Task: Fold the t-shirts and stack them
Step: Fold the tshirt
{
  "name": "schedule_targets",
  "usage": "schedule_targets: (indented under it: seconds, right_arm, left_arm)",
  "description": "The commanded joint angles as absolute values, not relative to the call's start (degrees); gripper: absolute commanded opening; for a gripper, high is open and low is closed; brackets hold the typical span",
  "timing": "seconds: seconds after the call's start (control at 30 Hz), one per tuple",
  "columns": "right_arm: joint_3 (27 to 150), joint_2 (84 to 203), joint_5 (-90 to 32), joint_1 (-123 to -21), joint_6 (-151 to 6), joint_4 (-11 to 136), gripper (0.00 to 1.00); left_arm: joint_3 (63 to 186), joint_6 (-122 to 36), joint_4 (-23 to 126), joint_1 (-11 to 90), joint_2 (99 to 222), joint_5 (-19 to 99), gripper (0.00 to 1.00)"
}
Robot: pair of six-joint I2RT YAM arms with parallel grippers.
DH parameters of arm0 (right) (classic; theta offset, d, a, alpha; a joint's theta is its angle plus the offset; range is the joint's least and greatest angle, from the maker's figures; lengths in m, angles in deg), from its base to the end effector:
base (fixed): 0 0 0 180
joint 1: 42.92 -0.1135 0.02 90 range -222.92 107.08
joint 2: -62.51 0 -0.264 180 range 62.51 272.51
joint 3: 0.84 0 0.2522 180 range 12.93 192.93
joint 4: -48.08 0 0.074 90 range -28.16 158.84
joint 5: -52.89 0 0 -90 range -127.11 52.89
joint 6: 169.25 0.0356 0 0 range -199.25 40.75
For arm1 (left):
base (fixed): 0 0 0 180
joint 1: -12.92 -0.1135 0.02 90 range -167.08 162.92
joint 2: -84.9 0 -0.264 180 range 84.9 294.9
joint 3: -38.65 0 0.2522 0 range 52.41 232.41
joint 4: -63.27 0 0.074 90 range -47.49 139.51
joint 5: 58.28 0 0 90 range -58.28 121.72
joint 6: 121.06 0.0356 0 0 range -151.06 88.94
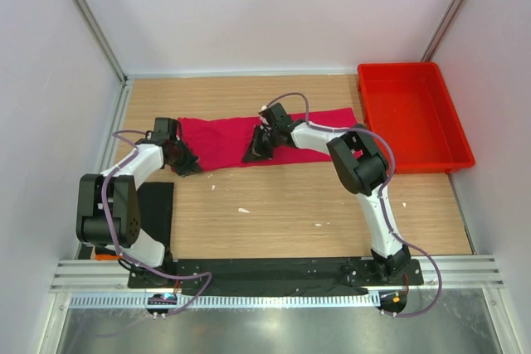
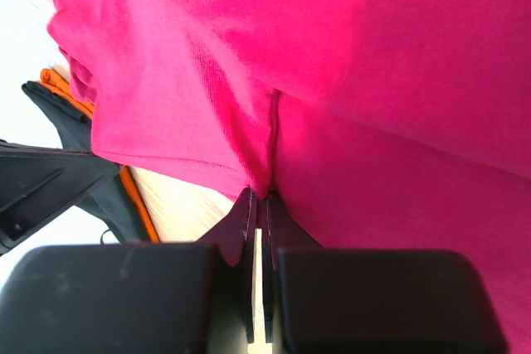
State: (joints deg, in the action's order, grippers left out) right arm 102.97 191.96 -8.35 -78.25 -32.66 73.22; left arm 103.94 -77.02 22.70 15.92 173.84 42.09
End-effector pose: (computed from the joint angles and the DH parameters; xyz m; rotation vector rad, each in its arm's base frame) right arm 0.3830 0.2925 0.1267 0.0195 2.7210 1.1575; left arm 0.2928 -0.0218 0.1781 -0.9590 2.5939 -0.4905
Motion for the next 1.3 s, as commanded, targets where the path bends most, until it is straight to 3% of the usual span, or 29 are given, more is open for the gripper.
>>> schedule_targets:
  seconds: [0.0,0.6,1.27]
  right_arm:
    - [103.27,187.66,-7.23,-77.02,-34.77,74.41,0.01]
    - [104.41,189.16,-3.09,-77.02,-33.63,73.97,0.01]
    - [119.27,197.94,-2.3,-72.9,-27.57,74.85,0.04]
  left_arm:
    - [105.23,-76.15,22.0,15.9,173.4,42.8,0.0]
    - [104.44,-76.42,21.65,15.9,175.07,47.1,0.01]
    - [129.4,-76.68,21.91,15.47,191.41,46.4,0.03]
